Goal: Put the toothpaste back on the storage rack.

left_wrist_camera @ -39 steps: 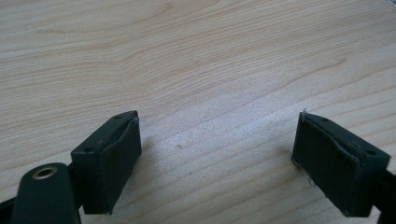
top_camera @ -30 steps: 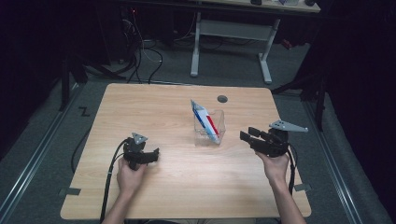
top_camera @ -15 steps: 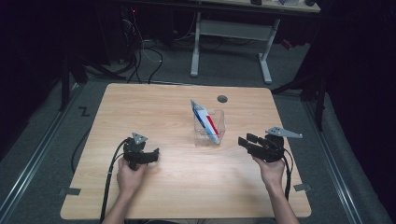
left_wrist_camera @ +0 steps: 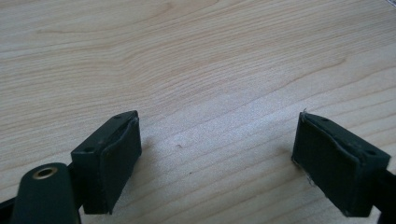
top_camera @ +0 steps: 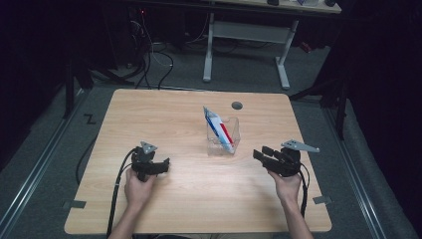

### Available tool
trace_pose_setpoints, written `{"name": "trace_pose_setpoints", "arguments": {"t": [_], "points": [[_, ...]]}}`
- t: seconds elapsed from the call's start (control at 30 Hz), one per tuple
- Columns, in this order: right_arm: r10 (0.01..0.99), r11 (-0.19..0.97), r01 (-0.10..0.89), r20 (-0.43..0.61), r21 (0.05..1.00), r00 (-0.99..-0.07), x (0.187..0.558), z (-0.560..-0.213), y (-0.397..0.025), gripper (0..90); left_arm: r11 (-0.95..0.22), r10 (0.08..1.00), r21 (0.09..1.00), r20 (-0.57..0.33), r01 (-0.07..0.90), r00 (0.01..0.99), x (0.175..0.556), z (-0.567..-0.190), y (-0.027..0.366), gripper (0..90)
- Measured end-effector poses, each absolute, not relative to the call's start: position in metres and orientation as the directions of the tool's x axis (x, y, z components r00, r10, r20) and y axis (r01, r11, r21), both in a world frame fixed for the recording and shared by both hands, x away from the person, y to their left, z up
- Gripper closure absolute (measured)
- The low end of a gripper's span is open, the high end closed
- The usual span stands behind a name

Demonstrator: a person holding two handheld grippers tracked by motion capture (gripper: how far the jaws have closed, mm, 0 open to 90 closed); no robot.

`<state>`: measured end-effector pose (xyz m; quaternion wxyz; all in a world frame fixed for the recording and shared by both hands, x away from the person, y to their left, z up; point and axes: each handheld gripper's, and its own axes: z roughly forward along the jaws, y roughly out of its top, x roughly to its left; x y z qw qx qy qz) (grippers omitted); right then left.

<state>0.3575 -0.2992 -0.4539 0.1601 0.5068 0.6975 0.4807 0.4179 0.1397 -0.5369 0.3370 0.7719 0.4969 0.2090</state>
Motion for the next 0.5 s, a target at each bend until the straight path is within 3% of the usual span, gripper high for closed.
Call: {"name": "trace_pose_setpoints", "arguments": {"t": [0.5], "points": [[0.874, 0.016, 0.571, 0.265, 0.821, -0.407, 0.356, -0.469, -0.305, 51.0, -0.279, 0.908, 0.728, -0.012, 0.626, 0.418, 0.418, -0.537, 0.140, 15.7]]}}
